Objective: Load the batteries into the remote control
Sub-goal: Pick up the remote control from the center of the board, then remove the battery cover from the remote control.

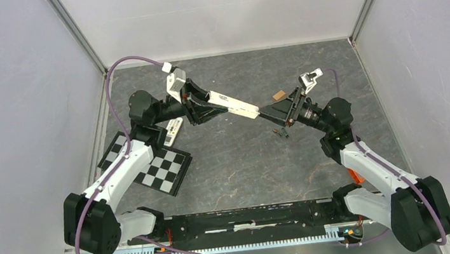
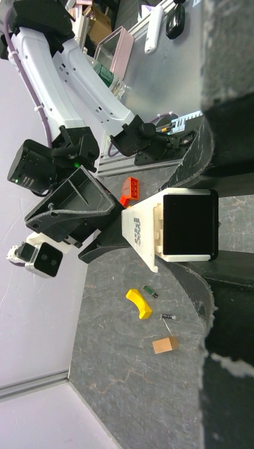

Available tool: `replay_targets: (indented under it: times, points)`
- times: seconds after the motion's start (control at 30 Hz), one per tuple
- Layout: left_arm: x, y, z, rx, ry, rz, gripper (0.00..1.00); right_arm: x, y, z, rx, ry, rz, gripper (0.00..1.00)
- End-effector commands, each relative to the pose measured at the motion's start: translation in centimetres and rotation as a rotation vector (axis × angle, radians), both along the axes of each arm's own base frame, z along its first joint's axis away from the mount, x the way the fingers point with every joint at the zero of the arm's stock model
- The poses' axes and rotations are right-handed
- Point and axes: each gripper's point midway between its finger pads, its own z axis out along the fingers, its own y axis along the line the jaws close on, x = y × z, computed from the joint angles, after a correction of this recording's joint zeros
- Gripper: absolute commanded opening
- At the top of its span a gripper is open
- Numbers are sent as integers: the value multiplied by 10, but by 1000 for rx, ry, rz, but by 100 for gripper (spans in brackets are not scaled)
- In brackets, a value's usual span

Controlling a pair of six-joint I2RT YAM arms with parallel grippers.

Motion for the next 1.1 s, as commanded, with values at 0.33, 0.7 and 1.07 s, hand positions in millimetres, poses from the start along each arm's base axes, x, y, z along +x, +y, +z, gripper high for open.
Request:
replay_targets:
  times: [0.33,0.7,1.07]
  points:
    - [-11,0,6,-13,-102,-57,2,1,19,34,16,-71,51,41]
    - [1,0,-6,45,-92,-3,2,1,17,27,-23,-55,41,15]
    - [23,1,-32,129,-48,80,2,7,16,19,-28,-16,11,0]
